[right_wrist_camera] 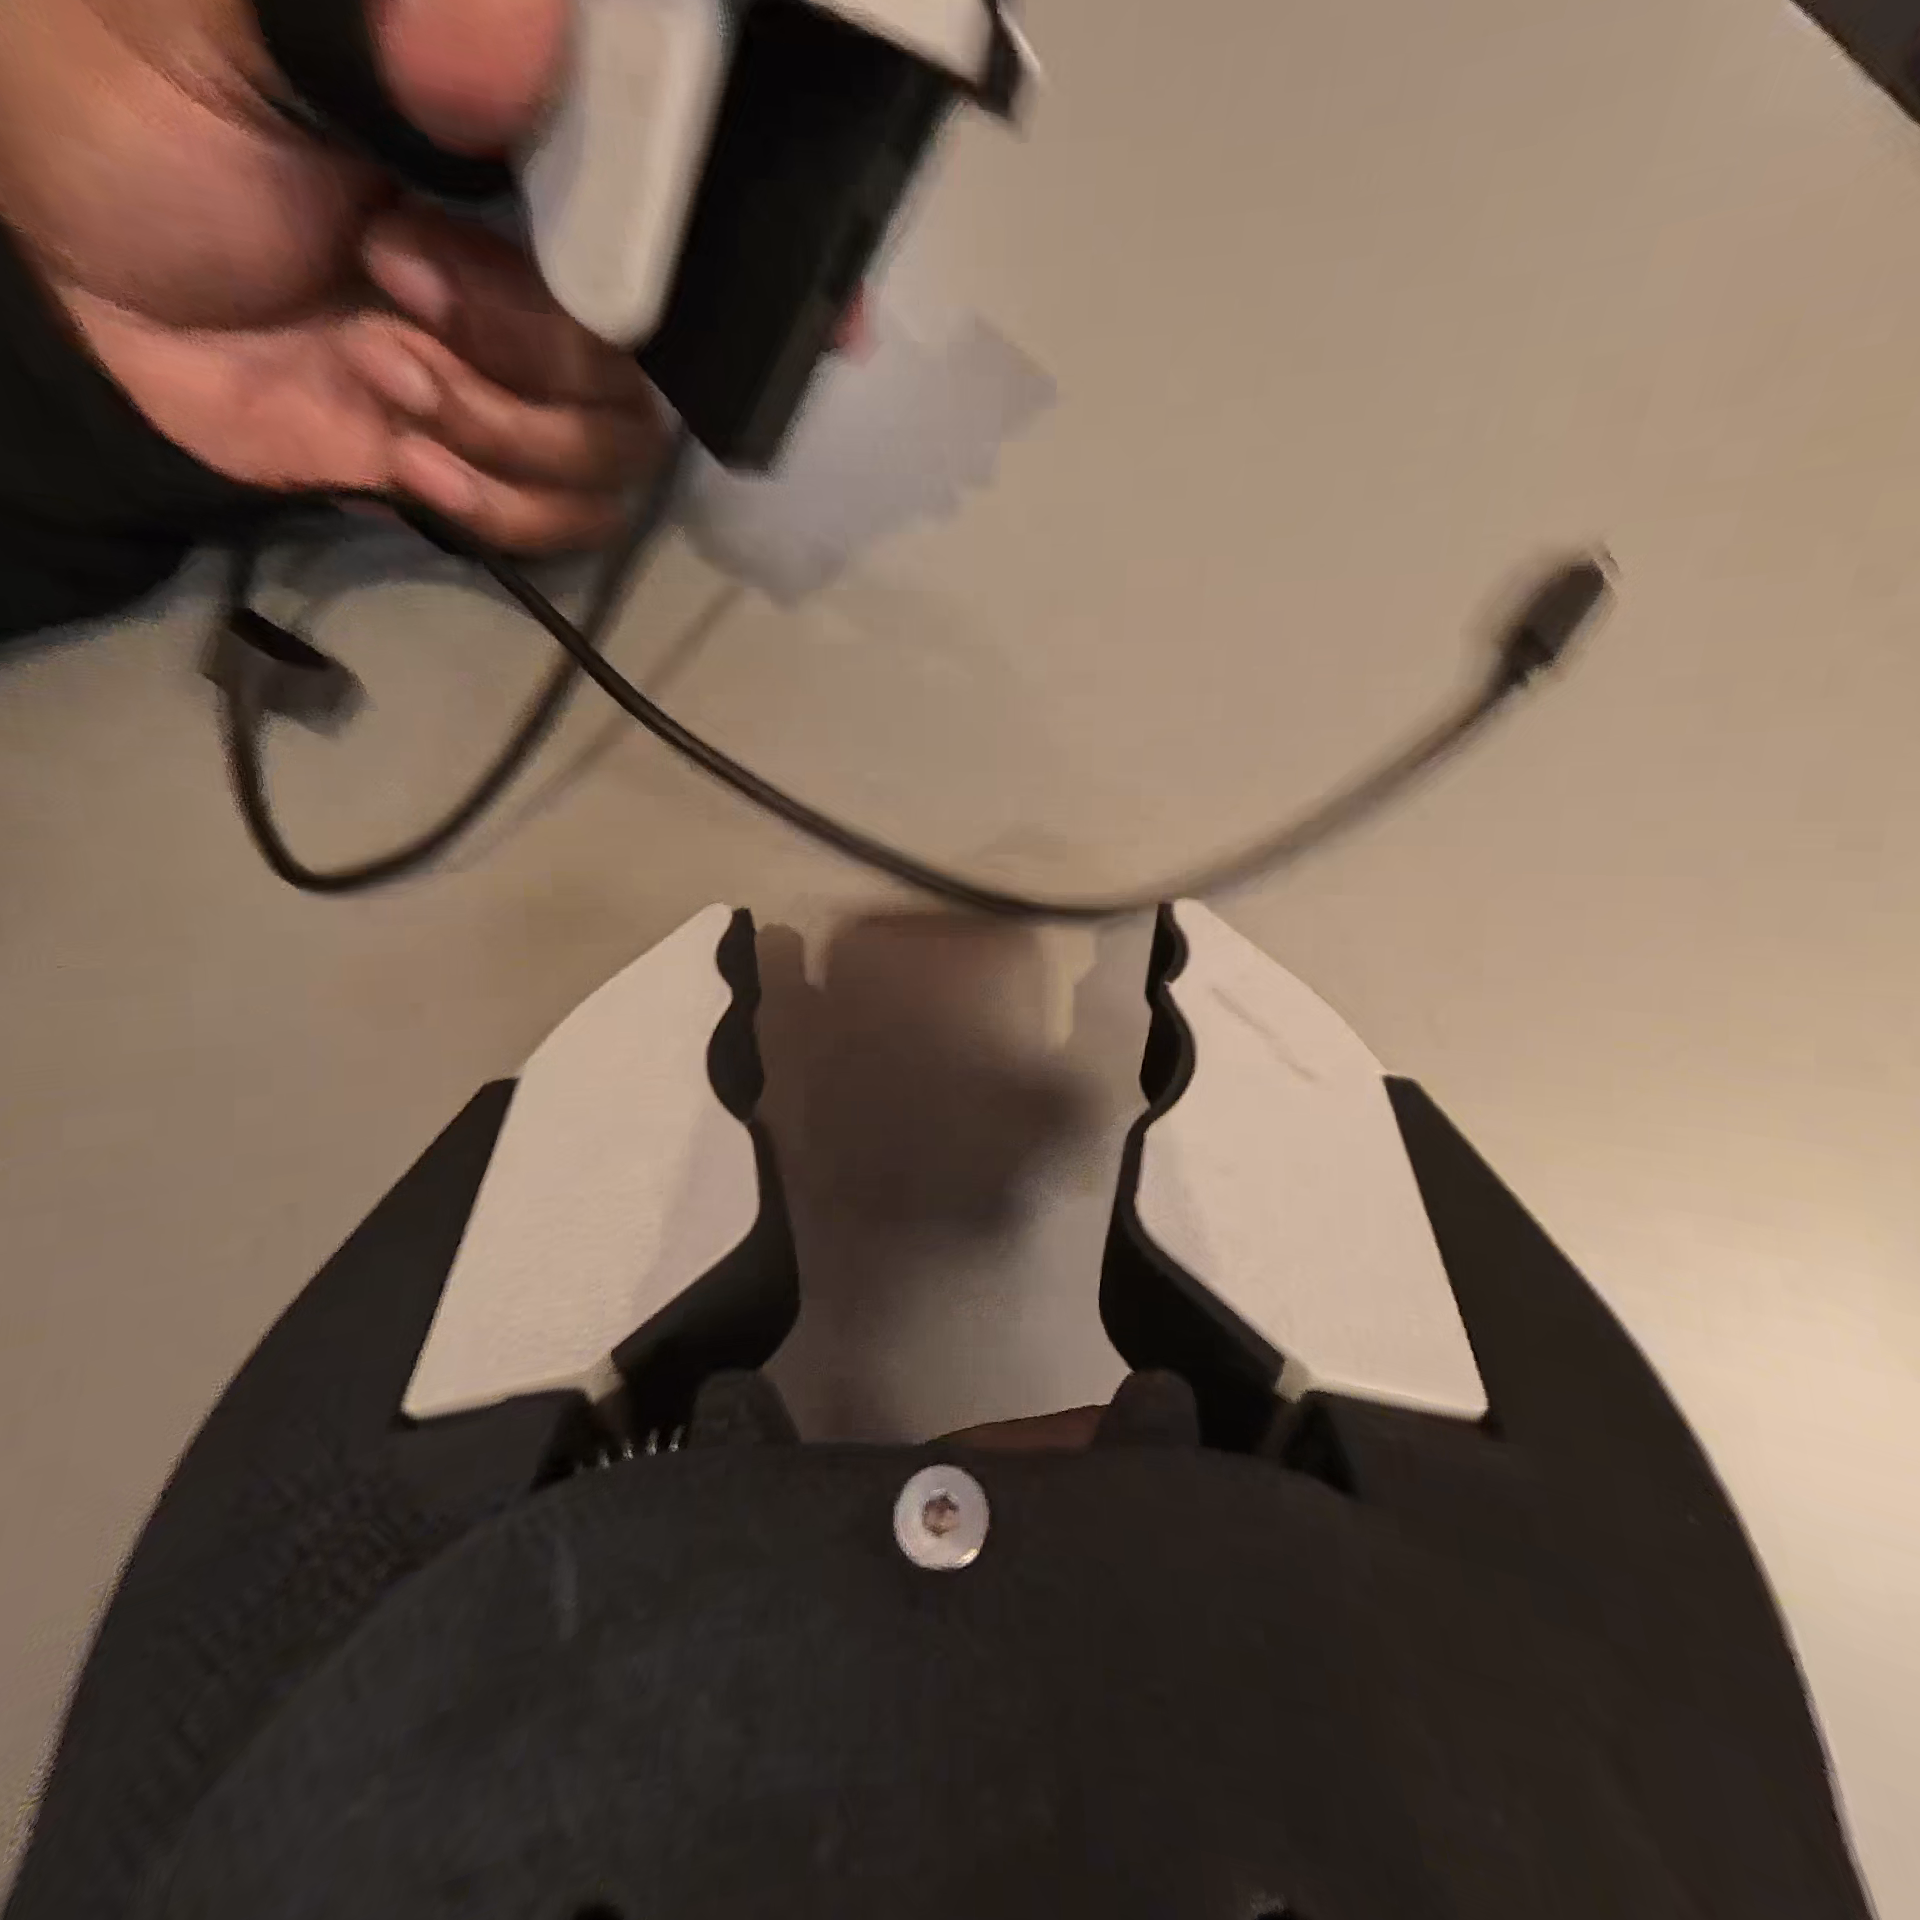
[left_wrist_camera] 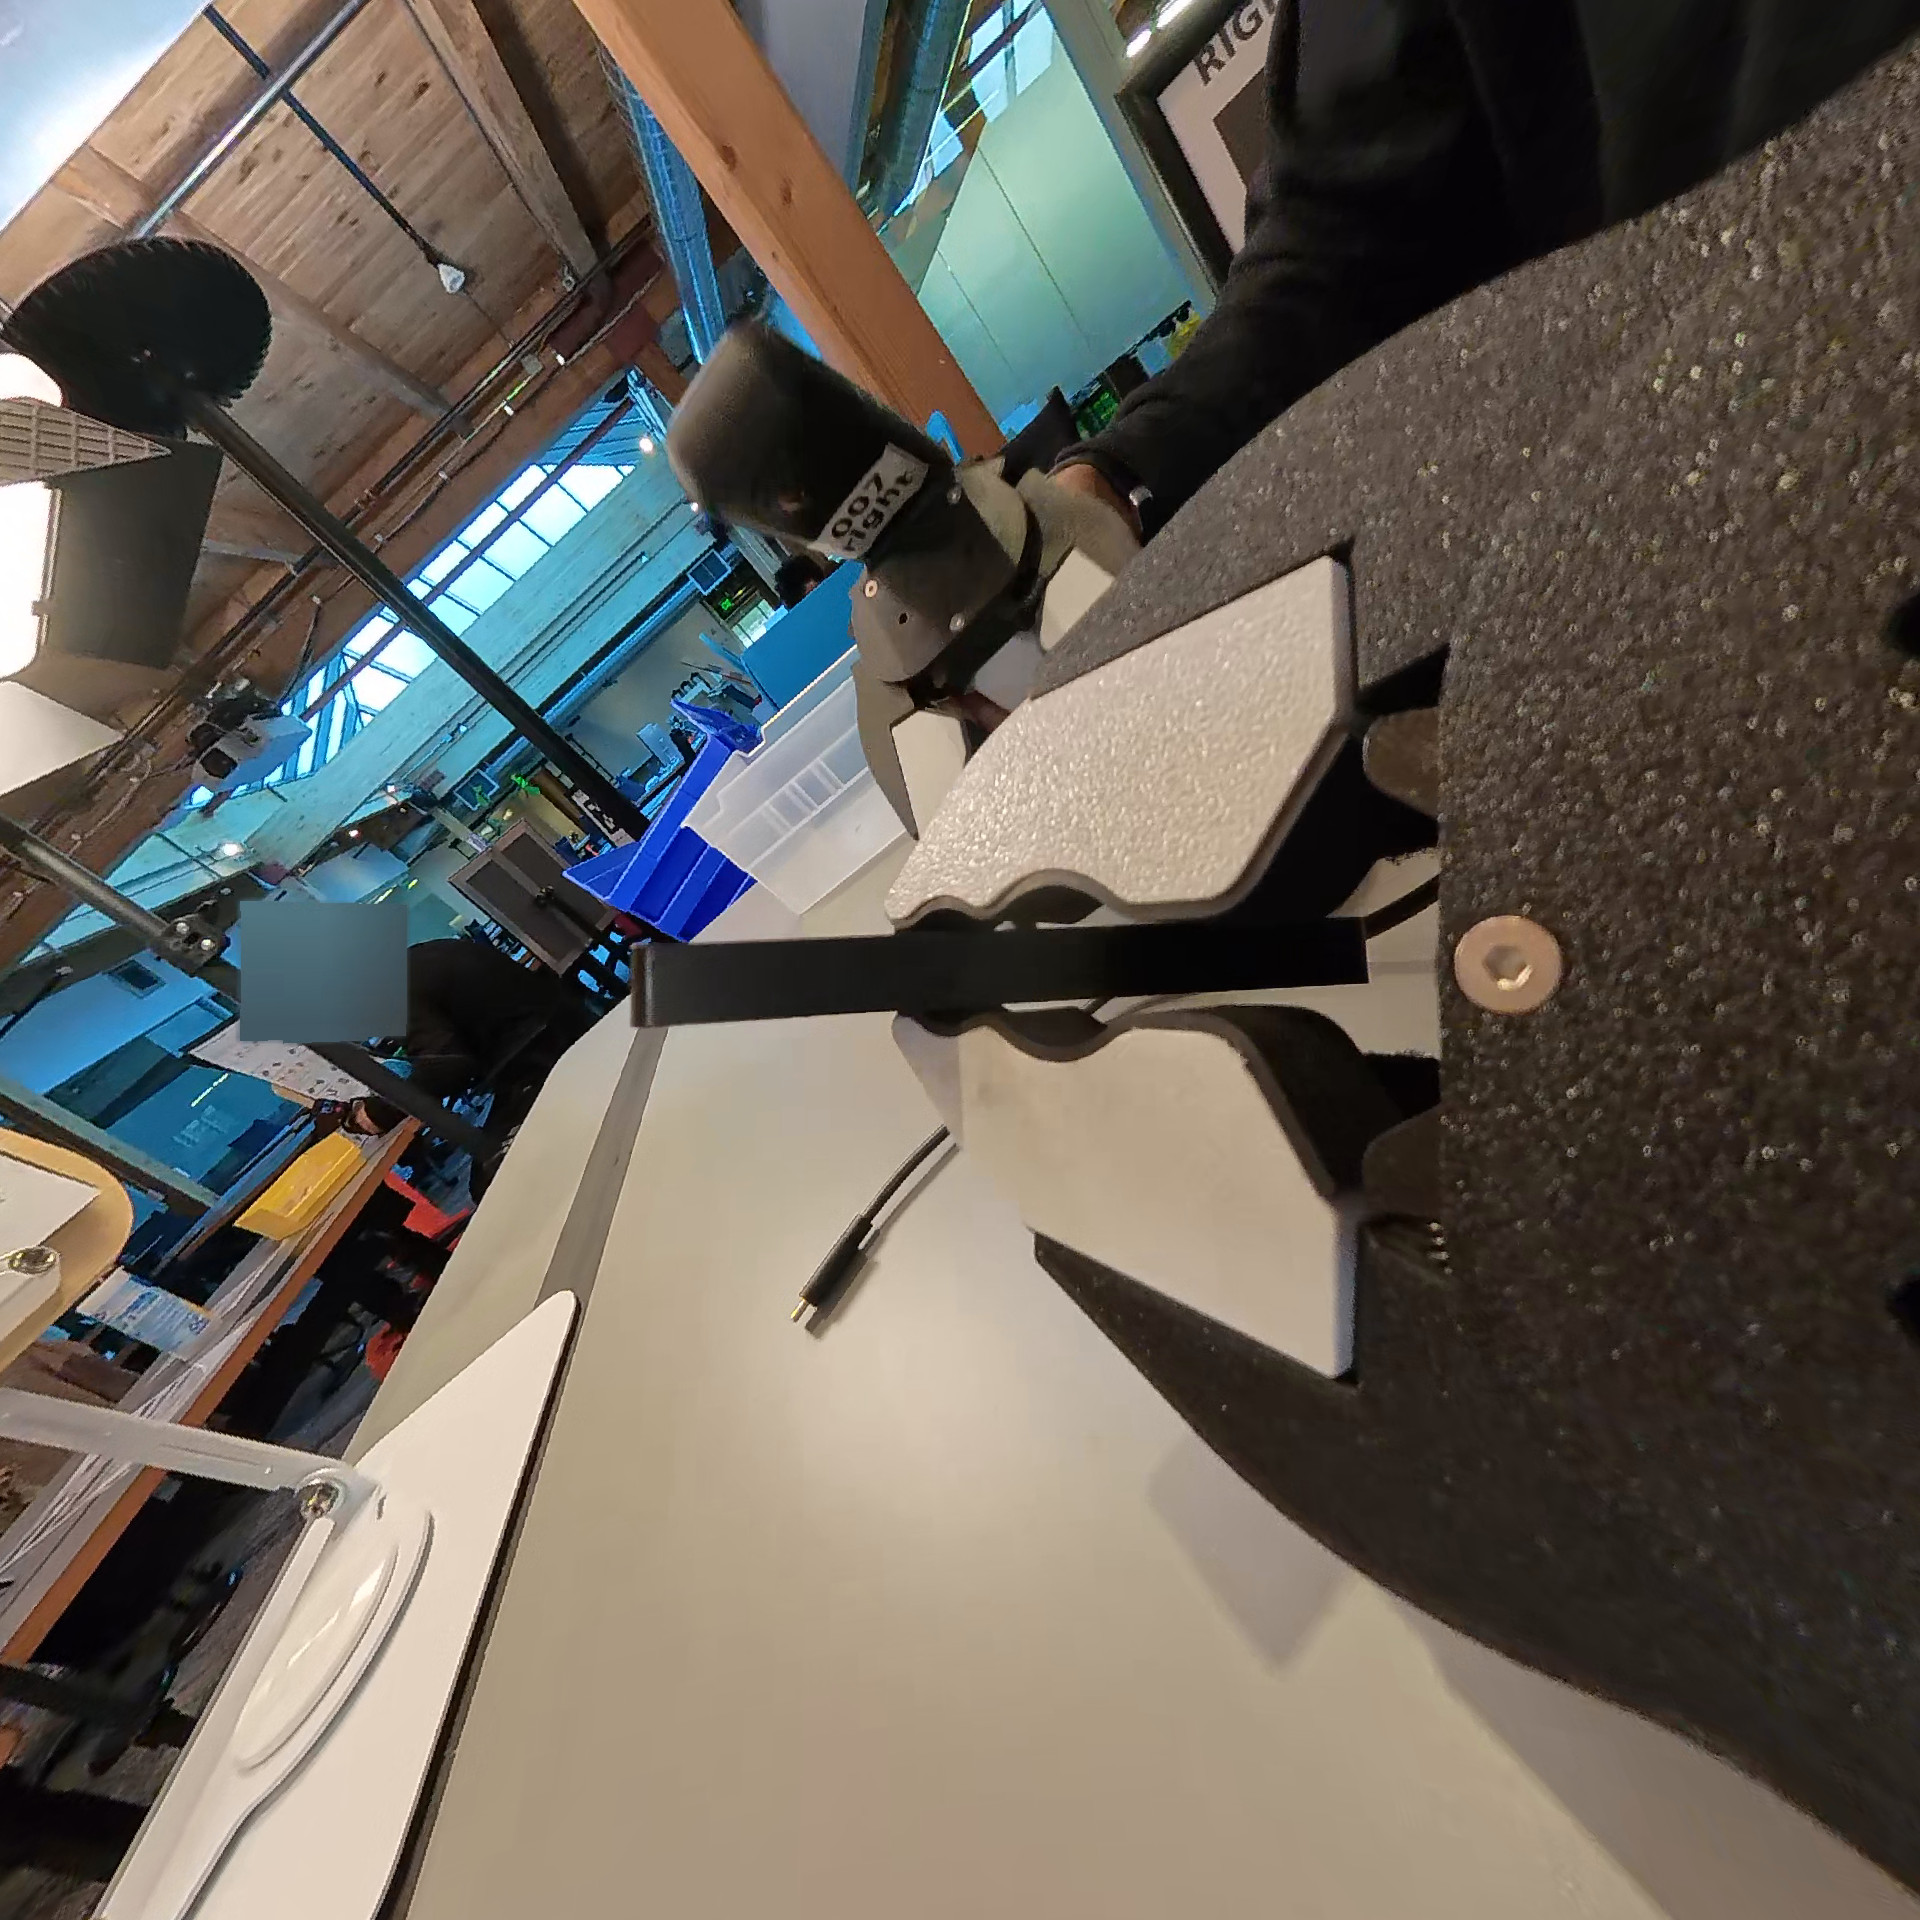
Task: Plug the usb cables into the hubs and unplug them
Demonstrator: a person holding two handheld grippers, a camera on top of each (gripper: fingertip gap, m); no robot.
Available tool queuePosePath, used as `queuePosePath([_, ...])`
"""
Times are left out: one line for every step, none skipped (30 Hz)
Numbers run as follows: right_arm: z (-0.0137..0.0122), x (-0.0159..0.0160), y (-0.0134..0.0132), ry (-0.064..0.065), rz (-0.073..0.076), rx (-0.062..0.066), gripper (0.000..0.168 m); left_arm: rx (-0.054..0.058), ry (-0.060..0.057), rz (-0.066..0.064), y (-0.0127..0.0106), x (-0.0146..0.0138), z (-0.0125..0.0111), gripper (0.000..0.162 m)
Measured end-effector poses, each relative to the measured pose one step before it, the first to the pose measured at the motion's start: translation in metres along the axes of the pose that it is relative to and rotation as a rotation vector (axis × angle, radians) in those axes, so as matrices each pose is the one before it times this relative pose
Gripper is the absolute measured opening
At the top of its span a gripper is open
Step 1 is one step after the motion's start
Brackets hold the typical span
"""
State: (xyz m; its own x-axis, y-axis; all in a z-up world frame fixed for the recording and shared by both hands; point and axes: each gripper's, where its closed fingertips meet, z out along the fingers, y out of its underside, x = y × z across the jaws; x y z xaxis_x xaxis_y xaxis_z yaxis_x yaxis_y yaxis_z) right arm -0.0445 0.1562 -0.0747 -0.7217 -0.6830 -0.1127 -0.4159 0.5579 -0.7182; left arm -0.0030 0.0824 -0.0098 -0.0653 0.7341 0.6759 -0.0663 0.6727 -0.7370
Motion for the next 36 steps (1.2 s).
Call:
queuePosePath([0.00609, -0.01002, -0.01274, -0.0486, -0.0248, 0.0369, 0.071, 0.002, -0.001, 0.0006, -0.00027, -0.00019, 0.00005, 0.011])
queuePosePath([0.00627, -0.01039, -0.01109, -0.053, -0.0229, 0.0262, 0.071, 0.0025, 0.0026, 0.0016, -0.00041, 0.00043, 0.00007, 0.011])
queuePosePath([0.0069, -0.00907, -0.00797, -0.0489, -0.0194, 0.0076, 0.072, 0.004, 0.0012, 0.002, -0.00041, 0.00028, -0.00004, 0.011])
queuePosePath([0.00753, -0.00672, -0.00476, -0.0385, -0.0141, -0.0093, 0.072, 0.008, 0.0013, 0.0021, -0.00113, 0.00024, -0.00034, 0.011])
queuePosePath([0.00733, -0.00464, -0.00246, -0.029, -0.0029, -0.019, 0.073, 0.0141, 0.0013, 0.0019, -0.00193, 0.00043, -0.00063, 0.011])
queuePosePath([0.00696, -0.0052, -0.001, -0.0359, 0.0113, -0.0211, 0.073, 0.0227, 0.0036, 0.0021, -0.00305, 0.00065, -0.00125, 0.011])
queuePosePath([0.00609, -0.00669, -0.00148, -0.0451, 0.0183, -0.0119, 0.074, 0.0315, 0.0059, 0.0017, -0.00433, 0.00101, -0.00165, 0.011])
queuePosePath([0.0052, -0.00671, -0.00161, -0.0403, 0.0182, -0.0016, 0.072, 0.0391, 0.0069, -0.0004, -0.00536, 0.00093, -0.00204, 0.011])
queuePosePath([0.00453, -0.00383, 0.00037, -0.018, 0.0172, -0.009, 0.067, 0.0408, 0.0027, -0.0046, -0.00557, 0.00027, -0.00244, 0.011])
queuePosePath([0.00372, 0.00019, 0.00348, 0.0103, 0.0093, -0.0266, 0.06, 0.037, -0.0016, -0.0075, -0.00514, -0.0007, -0.00259, 0.011])
queuePosePath([0.00236, 0.00301, 0.0044, 0.0319, -0.0062, -0.0288, 0.053, 0.0319, -0.0027, -0.0083, -0.00458, -0.00113, -0.0024, 0.011])
queuePosePath([0.00101, 0.00294, 0.00296, 0.0315, -0.0107, -0.015, 0.043, 0.0284, -0.0011, -0.008, -0.00407, -0.00086, -0.00216, 0.011])
queuePosePath([0.00043, 0.00141, 0.00067, 0.0187, -0.0052, 0.0, 0.038, 0.0279, 0.0023, -0.0055, -0.00398, -0.00029, -0.00172, 0.011])
queuePosePath([0.00052, -0.0005, -0.00059, 0.004, -0.0015, 0.0083, 0.036, 0.0256, 0.0022, -0.0032, -0.00336, 0.00001, -0.0015, 0.011])
queuePosePath([0.00101, -0.00036, -0.00048, 0.0019, 0.0043, 0.0052, 0.035, 0.0205, 0.0017, -0.0014, -0.00241, 0.00021, -0.00115, 0.011])
queuePosePath([0.00103, 0.00141, -0.00039, 0.0119, 0.0048, 0.0026, 0.032, 0.0172, 0.0068, -0.0006, -0.0019, 0.00097, -0.00069, 0.011])
queuePosePath([0.0009, 0.00346, -0.00049, 0.025, 0.0023, 0.0024, 0.027, 0.0116, 0.01, -0.003, -0.00103, 0.00152, -0.00017, 0.011])
queuePosePath([0.0009, 0.00322, -0.00026, 0.0212, -0.0011, 0.0011, 0.023, 0.0132, 0.0056, -0.0014, -0.00139, 0.00091, -0.00022, 0.011])
queuePosePath([0.00075, 0.00036, 0.00012, 0.0037, -0.0074, -0.0017, 0.019, 0.0132, 0.0064, 0.0028, -0.00131, 0.00122, -0.00049, 0.011])
queuePosePath([0.00031, -0.00073, -0.00019, 0.0003, -0.0088, 0.0, 0.013, 0.0081, 0.0129, 0.0054, -0.00087, 0.00202, 0.00002, 0.011])
queuePosePath([-0.00015, 0.00044, -0.00031, 0.011, -0.009, -0.0019, 0.012, 0.0036, 0.0153, 0.0066, -0.00066, 0.00237, 0.00024, 0.011])
queuePosePath([-0.0007, 0.00145, -0.00015, 0.0202, -0.0148, -0.0034, 0.01, 0.0016, 0.016, 0.0104, -0.00065, 0.0025, 0.00047, 0.011])
queuePosePath([-0.00142, 0.00193, -0.00018, 0.025, -0.0198, -0.0027, 0.009, 0.0016, 0.0139, 0.0155, -0.00089, 0.00265, 0.00029, 0.011])
queuePosePath([-0.00249, 0.00256, -0.00049, 0.0289, -0.0254, 0.0001, 0.008, 0.0052, 0.0113, 0.0208, -0.00155, 0.00266, 0.00013, 0.011])
queuePosePath([-0.00374, 0.0041, -0.00069, 0.0367, -0.0255, 0.0012, 0.007, 0.0082, 0.0076, 0.0239, -0.00245, 0.00237, -0.00006, 0.011])
queuePosePath([-0.0047, 0.00458, -0.0009, 0.0355, -0.0214, 0.004, 0.006, 0.007, 0.0065, 0.0241, -0.00256, 0.00222, -0.00001, 0.011])
queuePosePath([-0.00545, 0.00481, -0.0011, 0.029, -0.0137, 0.0077, 0.005, 0.0068, 0.0056, 0.0224, -0.00289, 0.00209, -0.00007, 0.011])
queuePosePath([-0.00602, 0.00552, -0.00092, 0.0273, -0.0072, 0.0078, 0.005, 0.0061, 0.0079, 0.0193, -0.00272, 0.00199, -0.00006, 0.011])
queuePosePath([-0.00664, 0.00675, -0.00044, 0.0305, -0.0059, 0.006, 0.004, 0.0028, 0.0131, 0.0127, -0.00205, 0.00232, 0.00002, 0.011])
queuePosePath([-0.00727, 0.00727, -0.00024, 0.0307, -0.008, 0.0045, 0.004, -0.0021, 0.0211, 0.0038, -0.0011, 0.00302, 0.00027, 0.012])
queuePosePath([-0.00809, 0.00789, -0.00005, 0.0328, -0.0099, 0.0039, 0.004, -0.0092, 0.0153, -0.0082, 0.00002, 0.00157, 0.00062, 0.012])
queuePosePath([-0.00878, 0.00806, 0.00005, 0.0287, -0.0055, 0.0037, 0.004, -0.0137, 0.0149, -0.0159, 0.00098, 0.00108, 0.00101, 0.015])
queuePosePath([-0.00937, 0.00787, -0.00027, 0.0237, -0.0004, 0.0061, 0.004, -0.0162, 0.0174, -0.0182, 0.00154, 0.0012, 0.00104, 0.017])
queuePosePath([-0.01017, 0.00803, -0.00073, 0.0253, -0.0009, 0.0093, 0.004, -0.0197, 0.0151, -0.0158, 0.00238, 0.00094, 0.00098, 0.019])
queuePosePath([-0.01061, 0.0079, -0.0009, 0.0256, -0.0016, 0.0077, 0.004, -0.014, 0.0176, -0.0095, 0.00231, 0.00159, 0.00111, 0.02])
queuePosePath([-0.011, 0.00763, -0.00086, 0.0239, -0.0028, 0.005, 0.004, -0.0092, 0.0138, -0.0061, 0.00231, 0.0014, 0.00113, 0.021])
